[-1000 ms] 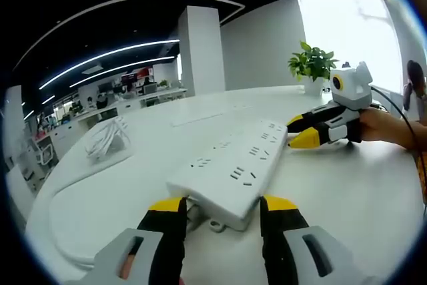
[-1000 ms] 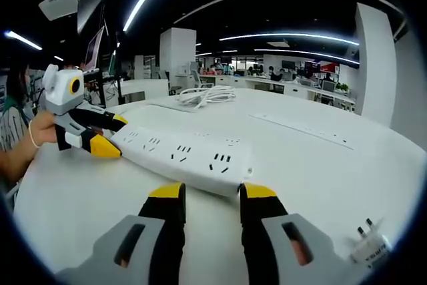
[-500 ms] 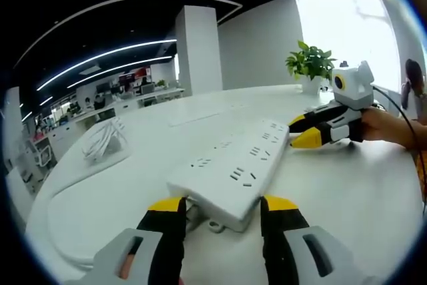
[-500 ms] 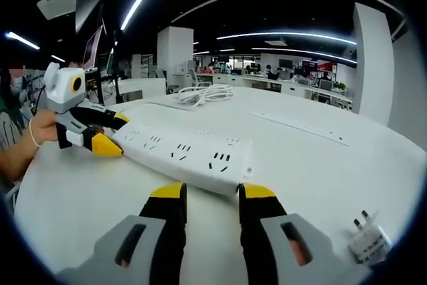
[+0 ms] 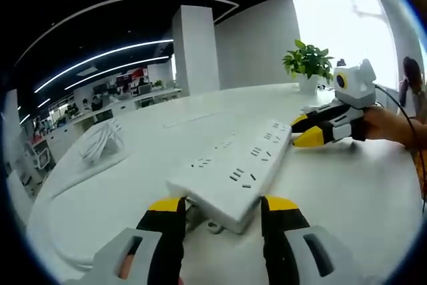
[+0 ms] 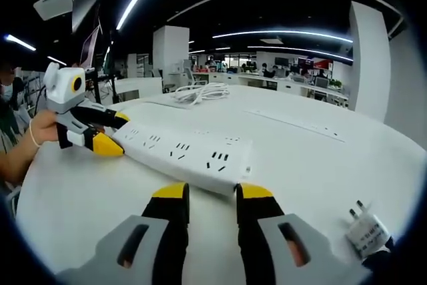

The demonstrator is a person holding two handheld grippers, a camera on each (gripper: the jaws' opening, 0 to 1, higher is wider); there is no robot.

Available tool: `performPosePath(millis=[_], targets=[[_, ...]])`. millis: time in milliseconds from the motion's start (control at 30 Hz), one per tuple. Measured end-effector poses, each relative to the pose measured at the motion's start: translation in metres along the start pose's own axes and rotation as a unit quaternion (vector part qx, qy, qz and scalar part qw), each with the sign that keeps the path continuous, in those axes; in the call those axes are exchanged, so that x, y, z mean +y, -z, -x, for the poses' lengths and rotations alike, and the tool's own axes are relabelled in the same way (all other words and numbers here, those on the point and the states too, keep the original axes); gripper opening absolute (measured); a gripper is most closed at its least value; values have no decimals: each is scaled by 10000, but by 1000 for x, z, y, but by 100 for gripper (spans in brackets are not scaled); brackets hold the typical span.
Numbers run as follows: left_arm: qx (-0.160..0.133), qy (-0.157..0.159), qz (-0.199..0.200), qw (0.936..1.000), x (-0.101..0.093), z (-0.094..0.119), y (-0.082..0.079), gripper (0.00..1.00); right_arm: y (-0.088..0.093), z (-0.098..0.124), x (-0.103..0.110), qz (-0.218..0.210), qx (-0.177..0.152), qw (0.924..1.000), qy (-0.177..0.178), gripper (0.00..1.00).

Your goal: Straighten the power strip on the desk, plug the charger into it

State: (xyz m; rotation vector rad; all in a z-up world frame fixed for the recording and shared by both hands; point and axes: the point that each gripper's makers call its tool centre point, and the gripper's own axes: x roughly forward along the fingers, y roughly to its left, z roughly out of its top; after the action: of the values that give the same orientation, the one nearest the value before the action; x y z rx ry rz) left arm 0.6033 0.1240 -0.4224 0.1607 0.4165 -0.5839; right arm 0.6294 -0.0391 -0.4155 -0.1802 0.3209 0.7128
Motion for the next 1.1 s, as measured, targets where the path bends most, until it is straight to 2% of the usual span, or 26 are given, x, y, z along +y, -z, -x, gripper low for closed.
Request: performPosePath(millis=[1100], targets=[[-9, 80, -60, 9999, -8, -7, -4, 47, 6, 18, -6, -288, -33, 9993, 242, 17]])
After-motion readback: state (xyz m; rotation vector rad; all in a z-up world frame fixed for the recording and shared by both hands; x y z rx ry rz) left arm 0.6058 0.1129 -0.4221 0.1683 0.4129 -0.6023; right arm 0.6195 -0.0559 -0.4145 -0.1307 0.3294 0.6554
